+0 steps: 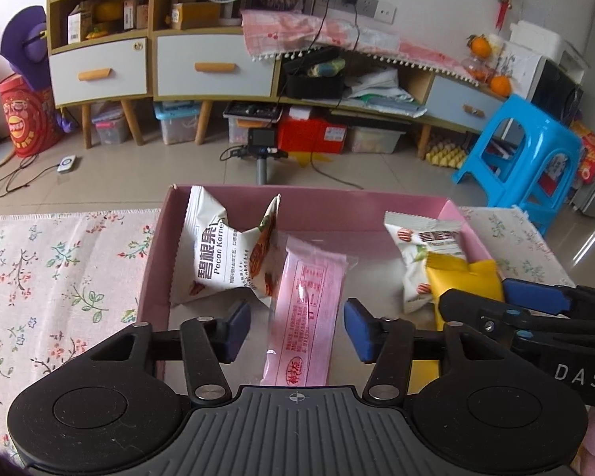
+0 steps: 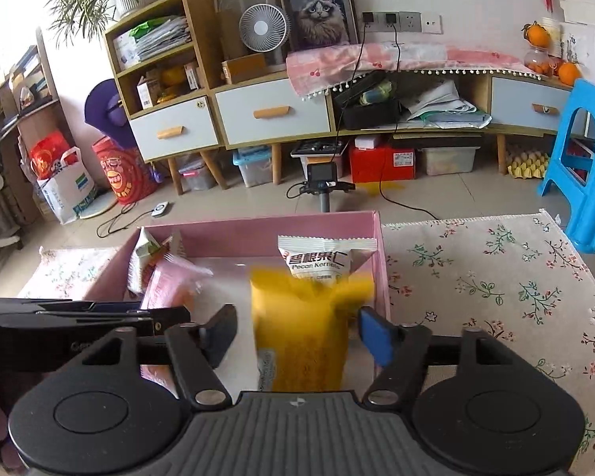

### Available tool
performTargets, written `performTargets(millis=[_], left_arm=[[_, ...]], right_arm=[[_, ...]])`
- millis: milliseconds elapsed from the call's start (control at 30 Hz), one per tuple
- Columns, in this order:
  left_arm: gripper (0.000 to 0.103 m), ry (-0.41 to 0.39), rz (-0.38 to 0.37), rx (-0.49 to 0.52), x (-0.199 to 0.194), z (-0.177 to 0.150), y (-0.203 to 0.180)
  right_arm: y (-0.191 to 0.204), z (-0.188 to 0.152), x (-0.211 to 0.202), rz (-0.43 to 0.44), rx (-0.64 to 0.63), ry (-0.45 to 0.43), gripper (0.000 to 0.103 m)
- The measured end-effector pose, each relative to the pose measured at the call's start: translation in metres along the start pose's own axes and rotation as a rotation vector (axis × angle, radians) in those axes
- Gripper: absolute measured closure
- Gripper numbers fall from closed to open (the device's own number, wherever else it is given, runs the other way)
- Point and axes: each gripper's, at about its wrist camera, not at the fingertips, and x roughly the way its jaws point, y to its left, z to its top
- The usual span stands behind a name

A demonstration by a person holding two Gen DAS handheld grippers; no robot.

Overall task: Organize snacks
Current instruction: 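Carry the pink bar and yellow bag into the box and release both, then move the left tool to the orange biscuit pack while the right tool reaches the red bag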

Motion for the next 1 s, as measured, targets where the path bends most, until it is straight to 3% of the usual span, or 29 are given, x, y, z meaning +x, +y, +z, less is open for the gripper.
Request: performTargets(millis=[167,467,1000], left_arm=[[0.035,-0.003,-0.021,0.005,-0.015,-0.003,0.003],[0.02,-0.013,-0.031,0.012,-0.05,-0.018,0.007],[0.013,-0.024,-0.034,0.079,-0.112,-0.057,0.016]], right_arm=[[0.005,-0.002,-0.009,0.002,0.014,0.013,0.032],[0.024,-0.001,-0.046,-0.018,-0.04,-0.012,0.02],[0.059,-0.028,-0.095,-0.031,-0.137,0.008,0.014]])
